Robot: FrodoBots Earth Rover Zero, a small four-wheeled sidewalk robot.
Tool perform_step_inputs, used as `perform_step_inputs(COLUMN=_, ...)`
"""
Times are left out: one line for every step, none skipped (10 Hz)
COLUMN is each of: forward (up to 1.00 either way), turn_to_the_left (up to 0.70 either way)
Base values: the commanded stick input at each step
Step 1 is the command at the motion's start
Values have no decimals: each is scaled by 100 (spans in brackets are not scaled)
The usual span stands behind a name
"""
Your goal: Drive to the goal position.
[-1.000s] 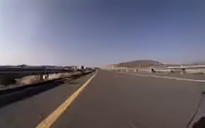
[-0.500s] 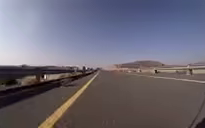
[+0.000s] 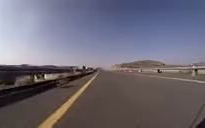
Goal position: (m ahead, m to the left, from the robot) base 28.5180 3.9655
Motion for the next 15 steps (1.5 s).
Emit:
perform_step_inputs(forward=85, turn_to_the_left=0)
perform_step_inputs(forward=85, turn_to_the_left=0)
perform_step_inputs(forward=85, turn_to_the_left=0)
perform_step_inputs(forward=85, turn_to_the_left=0)
perform_step_inputs(forward=85, turn_to_the_left=0)
perform_step_inputs(forward=85, turn_to_the_left=0)
perform_step_inputs(forward=85, turn_to_the_left=0)
perform_step_inputs(forward=85, turn_to_the_left=0)
perform_step_inputs(forward=85, turn_to_the_left=0)
perform_step_inputs(forward=85, turn_to_the_left=0)
perform_step_inputs(forward=85, turn_to_the_left=0)
perform_step_inputs(forward=85, turn_to_the_left=0)
perform_step_inputs(forward=85, turn_to_the_left=0)
perform_step_inputs(forward=85, turn_to_the_left=0)
perform_step_inputs(forward=85, turn_to_the_left=0)
